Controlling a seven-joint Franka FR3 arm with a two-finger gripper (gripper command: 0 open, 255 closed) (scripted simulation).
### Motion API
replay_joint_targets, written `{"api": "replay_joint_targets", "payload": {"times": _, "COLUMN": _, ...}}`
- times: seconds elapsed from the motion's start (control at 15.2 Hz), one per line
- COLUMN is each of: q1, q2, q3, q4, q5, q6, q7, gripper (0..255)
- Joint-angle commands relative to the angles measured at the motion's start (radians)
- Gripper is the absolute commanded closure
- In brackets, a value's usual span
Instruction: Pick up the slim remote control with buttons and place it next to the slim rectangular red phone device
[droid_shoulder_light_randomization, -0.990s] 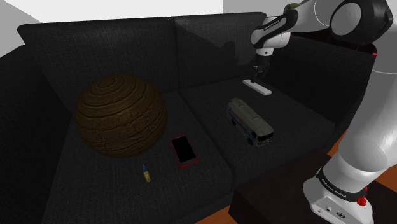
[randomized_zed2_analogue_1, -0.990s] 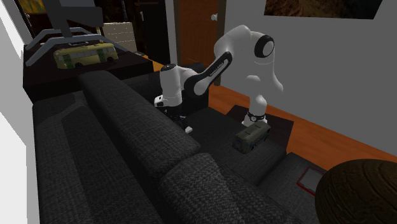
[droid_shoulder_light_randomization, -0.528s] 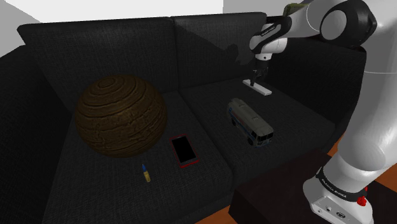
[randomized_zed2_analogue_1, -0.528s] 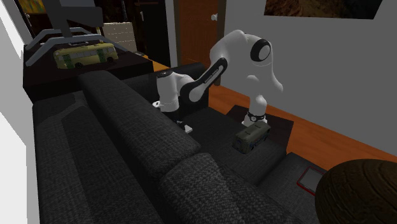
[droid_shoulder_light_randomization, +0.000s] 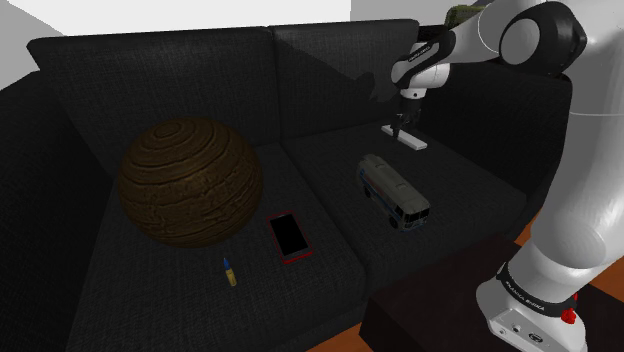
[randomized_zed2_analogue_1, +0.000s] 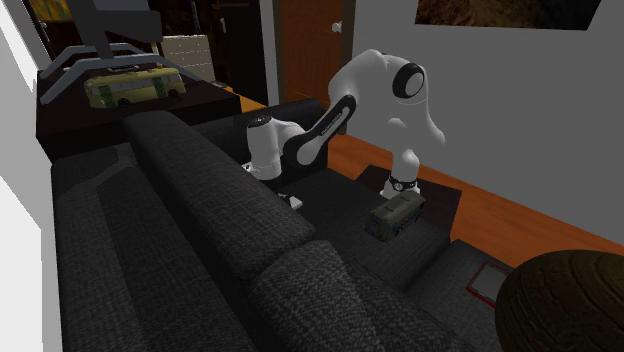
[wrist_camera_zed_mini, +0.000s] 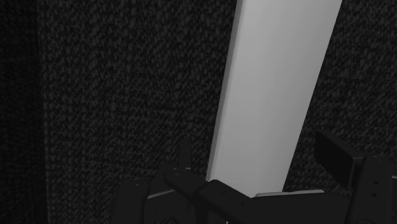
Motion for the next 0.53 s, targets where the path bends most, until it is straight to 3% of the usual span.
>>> {"api": "replay_joint_targets", "payload": {"times": 0.0, "q1": 0.000, "q2": 0.000, "q3": 0.000, "q4": 0.000, "q5": 0.000, "q6": 0.000, "q7": 0.000, "gripper": 0}}
{"api": "replay_joint_targets", "payload": {"times": 0.07, "q1": 0.000, "q2": 0.000, "q3": 0.000, "q4": 0.000, "q5": 0.000, "q6": 0.000, "q7": 0.000, "gripper": 255}}
{"api": "replay_joint_targets", "payload": {"times": 0.46, "q1": 0.000, "q2": 0.000, "q3": 0.000, "q4": 0.000, "q5": 0.000, "q6": 0.000, "q7": 0.000, "gripper": 255}}
